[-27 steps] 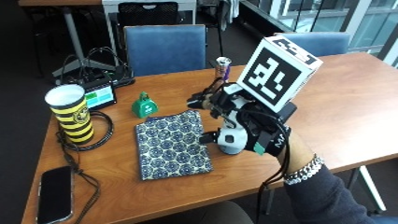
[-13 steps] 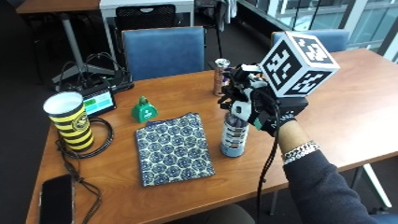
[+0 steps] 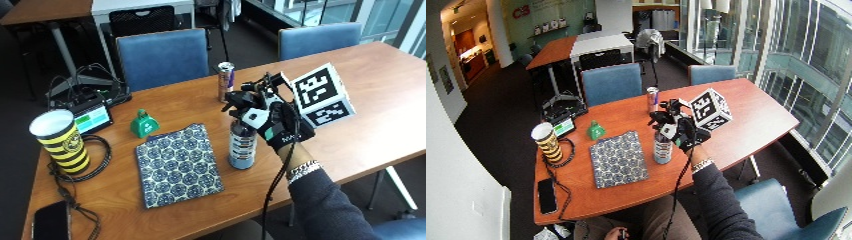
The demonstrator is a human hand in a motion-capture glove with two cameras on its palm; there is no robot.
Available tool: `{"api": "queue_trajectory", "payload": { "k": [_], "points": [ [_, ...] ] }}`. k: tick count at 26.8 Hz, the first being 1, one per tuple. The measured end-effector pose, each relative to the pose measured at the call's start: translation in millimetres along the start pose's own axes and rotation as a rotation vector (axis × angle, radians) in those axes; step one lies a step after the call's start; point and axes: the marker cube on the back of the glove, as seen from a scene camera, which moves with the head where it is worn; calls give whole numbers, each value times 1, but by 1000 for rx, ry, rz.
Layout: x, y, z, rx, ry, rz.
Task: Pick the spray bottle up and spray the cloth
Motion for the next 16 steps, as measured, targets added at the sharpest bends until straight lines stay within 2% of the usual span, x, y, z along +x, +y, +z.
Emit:
{"api": "queue_trajectory", "payload": {
  "k": [9, 16],
  "points": [
    [-4, -4, 30, -62, -354, 81],
    [-21, 0, 42, 24, -397, -28]
  ]
}}
